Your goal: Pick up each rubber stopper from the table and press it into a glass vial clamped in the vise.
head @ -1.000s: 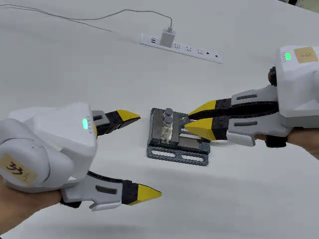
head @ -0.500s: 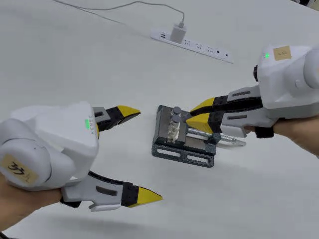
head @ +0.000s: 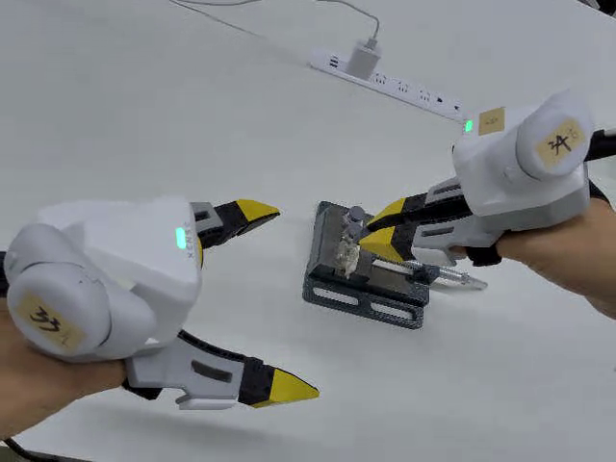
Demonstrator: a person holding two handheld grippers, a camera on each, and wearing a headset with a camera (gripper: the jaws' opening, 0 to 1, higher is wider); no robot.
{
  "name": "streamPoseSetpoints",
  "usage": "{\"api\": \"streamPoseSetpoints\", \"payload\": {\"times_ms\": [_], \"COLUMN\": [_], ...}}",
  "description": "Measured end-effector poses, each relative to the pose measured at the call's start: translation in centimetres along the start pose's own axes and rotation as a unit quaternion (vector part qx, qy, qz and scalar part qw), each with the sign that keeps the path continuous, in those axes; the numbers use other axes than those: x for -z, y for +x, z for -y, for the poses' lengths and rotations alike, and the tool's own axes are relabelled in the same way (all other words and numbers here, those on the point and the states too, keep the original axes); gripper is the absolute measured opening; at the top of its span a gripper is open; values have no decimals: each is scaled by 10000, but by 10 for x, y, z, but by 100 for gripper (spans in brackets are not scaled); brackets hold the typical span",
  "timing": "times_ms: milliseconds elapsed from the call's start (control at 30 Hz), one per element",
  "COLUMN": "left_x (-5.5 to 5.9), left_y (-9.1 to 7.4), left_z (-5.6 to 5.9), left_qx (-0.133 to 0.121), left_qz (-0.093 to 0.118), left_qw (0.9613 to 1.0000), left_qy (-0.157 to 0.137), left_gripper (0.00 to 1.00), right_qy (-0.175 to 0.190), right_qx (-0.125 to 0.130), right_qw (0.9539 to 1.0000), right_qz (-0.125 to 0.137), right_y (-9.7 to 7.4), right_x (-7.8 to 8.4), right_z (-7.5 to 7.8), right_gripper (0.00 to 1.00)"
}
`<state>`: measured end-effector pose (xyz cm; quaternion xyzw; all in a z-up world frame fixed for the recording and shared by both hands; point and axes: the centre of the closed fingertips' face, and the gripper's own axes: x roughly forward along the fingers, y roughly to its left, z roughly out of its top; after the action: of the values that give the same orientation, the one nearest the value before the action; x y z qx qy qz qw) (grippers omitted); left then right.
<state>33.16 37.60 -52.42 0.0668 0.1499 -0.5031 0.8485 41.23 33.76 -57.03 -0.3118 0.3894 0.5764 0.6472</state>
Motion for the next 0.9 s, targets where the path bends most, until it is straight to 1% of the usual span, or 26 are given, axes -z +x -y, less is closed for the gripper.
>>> {"api": "streamPoseSetpoints", "payload": {"times_ms": [133,367,600,900], "left_x": [3,3,4,6], "left_y": [0,0,0,-2], "left_z": [1,0,-1,-1], "left_qx": [37,31,18,1], "left_qz": [3,45,55,84], "left_qw": [10000,10000,9999,9999], "left_qy": [-40,-70,-97,-144], "left_gripper": [93,94,94,94], "right_qy": [-132,-274,-339,-558], "right_qx": [25,4,-14,-10], "right_qw": [9996,9986,9980,9956], "right_qz": [-249,-457,-537,-753], "right_y": [7,11,11,13], "right_x": [8,10,10,13], "right_z": [4,0,-1,-1], "right_gripper": [5,5,5,5]}}
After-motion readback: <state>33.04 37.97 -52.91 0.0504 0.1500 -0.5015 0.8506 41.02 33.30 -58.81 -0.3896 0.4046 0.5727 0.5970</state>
